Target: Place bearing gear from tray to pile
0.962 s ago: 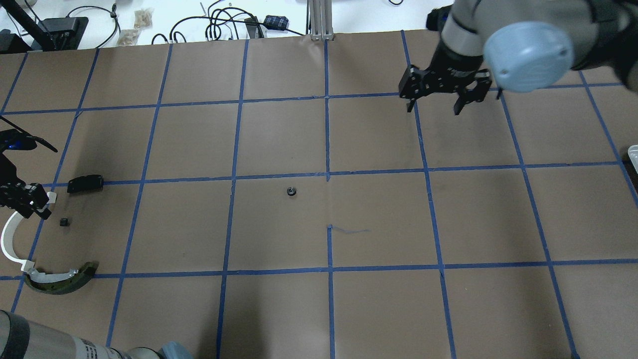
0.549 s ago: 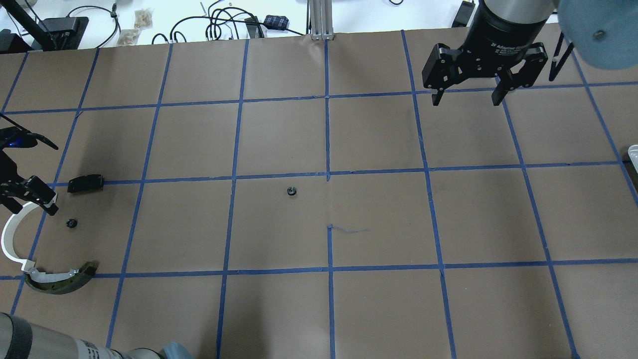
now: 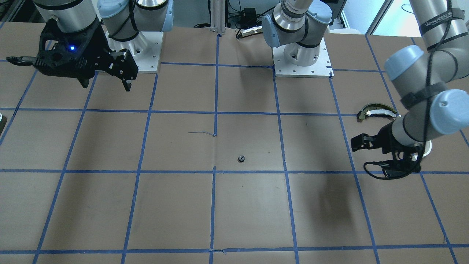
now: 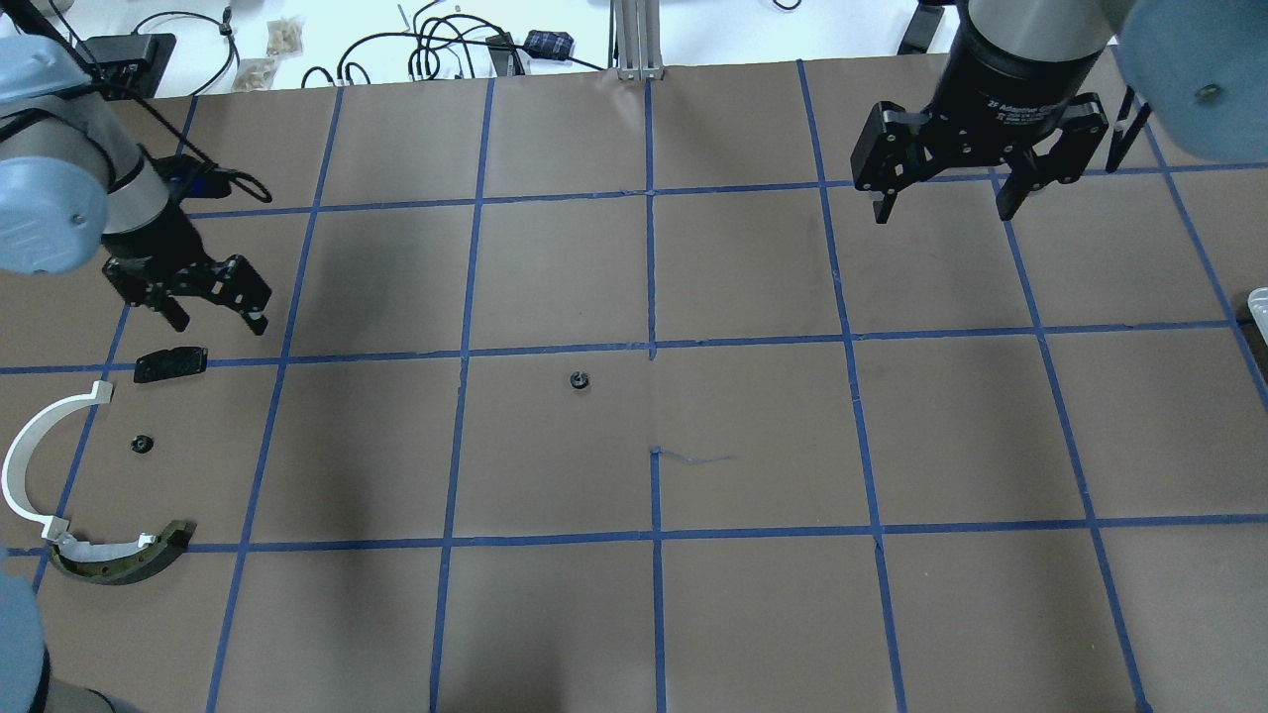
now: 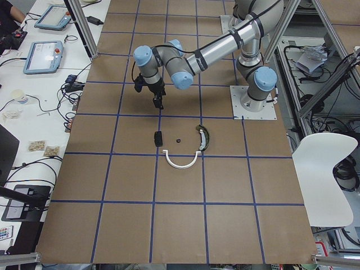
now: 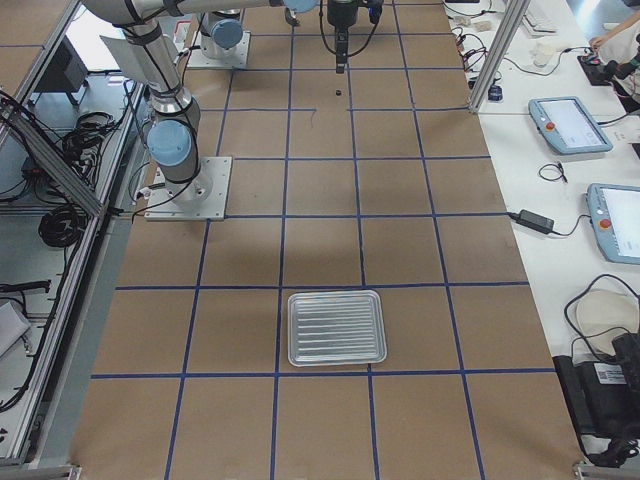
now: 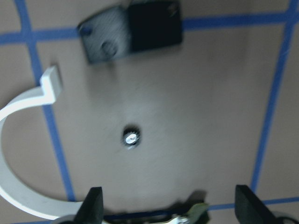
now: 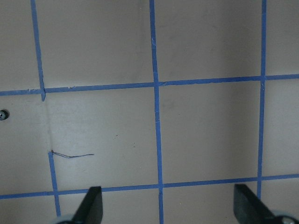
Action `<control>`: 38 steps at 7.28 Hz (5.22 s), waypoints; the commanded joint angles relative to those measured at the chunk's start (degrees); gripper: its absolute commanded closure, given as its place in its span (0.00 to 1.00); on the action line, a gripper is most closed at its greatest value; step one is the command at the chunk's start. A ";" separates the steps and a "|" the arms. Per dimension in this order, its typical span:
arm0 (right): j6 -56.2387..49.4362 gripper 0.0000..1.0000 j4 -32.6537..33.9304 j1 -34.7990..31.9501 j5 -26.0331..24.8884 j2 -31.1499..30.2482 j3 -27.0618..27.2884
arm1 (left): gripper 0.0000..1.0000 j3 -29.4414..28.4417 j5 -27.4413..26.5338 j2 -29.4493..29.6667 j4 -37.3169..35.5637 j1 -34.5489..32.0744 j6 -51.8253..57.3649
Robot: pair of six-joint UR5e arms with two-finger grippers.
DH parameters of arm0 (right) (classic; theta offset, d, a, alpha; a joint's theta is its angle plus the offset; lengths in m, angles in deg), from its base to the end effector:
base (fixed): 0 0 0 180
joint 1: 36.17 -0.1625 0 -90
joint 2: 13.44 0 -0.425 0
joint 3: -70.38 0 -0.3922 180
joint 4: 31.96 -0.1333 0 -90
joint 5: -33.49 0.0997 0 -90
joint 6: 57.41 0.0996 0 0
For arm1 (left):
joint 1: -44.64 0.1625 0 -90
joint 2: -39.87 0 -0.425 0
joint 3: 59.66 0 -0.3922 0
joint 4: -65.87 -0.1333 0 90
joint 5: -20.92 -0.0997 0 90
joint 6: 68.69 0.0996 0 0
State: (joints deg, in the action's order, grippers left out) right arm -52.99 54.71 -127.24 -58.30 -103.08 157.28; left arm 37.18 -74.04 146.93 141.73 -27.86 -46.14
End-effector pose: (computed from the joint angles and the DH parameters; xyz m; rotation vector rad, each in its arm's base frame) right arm 0.1394 -0.4906 0.5057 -0.0907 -3.1085 -0.0137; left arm 0.0509 -0.5760 0.2952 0.1483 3.1012 0.2951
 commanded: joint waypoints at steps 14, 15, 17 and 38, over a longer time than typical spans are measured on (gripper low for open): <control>-0.38 0.00 6.49 1.77 1.26 0.34 2.30 | 0.10 2.92 6.98 12.11 -16.36 -31.48 -24.57; -0.64 0.00 5.88 1.86 2.39 0.25 2.39 | 0.13 2.92 6.98 12.38 -16.28 -31.48 -24.83; -0.91 0.00 5.78 1.68 1.97 -0.28 2.30 | 0.26 2.92 7.07 12.73 -15.75 -31.48 -25.09; -2.49 0.00 6.84 1.86 2.14 -0.02 2.39 | 1.00 3.69 -6.03 5.70 -4.67 16.47 -0.87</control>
State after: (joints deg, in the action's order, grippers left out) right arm -55.54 61.60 -125.38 -56.14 -103.14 159.68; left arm 38.47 -78.72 152.41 137.38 -15.73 -51.35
